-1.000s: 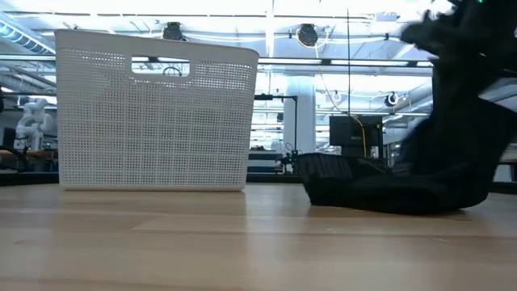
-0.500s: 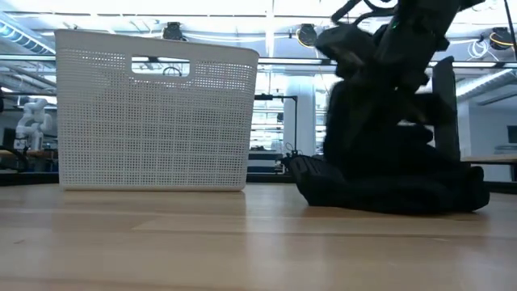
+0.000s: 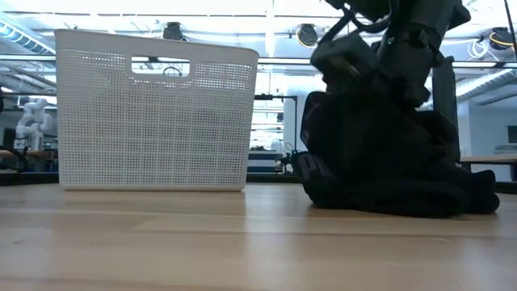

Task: Sort clothes
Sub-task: Put the bottom black shorts into the white laundry organizer

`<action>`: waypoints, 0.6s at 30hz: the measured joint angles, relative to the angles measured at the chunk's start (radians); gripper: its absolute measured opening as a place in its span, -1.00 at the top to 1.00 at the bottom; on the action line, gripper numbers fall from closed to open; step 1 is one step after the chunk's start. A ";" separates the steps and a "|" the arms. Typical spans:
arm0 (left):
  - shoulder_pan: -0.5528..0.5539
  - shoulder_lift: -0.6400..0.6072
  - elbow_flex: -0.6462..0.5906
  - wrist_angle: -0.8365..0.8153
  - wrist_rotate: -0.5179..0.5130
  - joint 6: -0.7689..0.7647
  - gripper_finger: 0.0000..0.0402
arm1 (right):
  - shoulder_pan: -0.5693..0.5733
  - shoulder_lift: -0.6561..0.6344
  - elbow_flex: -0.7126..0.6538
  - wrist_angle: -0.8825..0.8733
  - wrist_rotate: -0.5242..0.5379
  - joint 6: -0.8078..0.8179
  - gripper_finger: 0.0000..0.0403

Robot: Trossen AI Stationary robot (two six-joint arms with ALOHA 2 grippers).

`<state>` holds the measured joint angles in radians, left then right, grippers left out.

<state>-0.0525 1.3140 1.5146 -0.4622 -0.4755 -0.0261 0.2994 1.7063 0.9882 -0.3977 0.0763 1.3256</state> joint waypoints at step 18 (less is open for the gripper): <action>0.020 0.000 0.000 0.011 0.000 0.010 0.13 | -0.070 -0.238 0.002 0.017 0.061 -0.097 -0.52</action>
<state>-0.0321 1.3140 1.5145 -0.4507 -0.4757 -0.0166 0.2294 1.4688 0.9897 -0.3807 0.1377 1.2286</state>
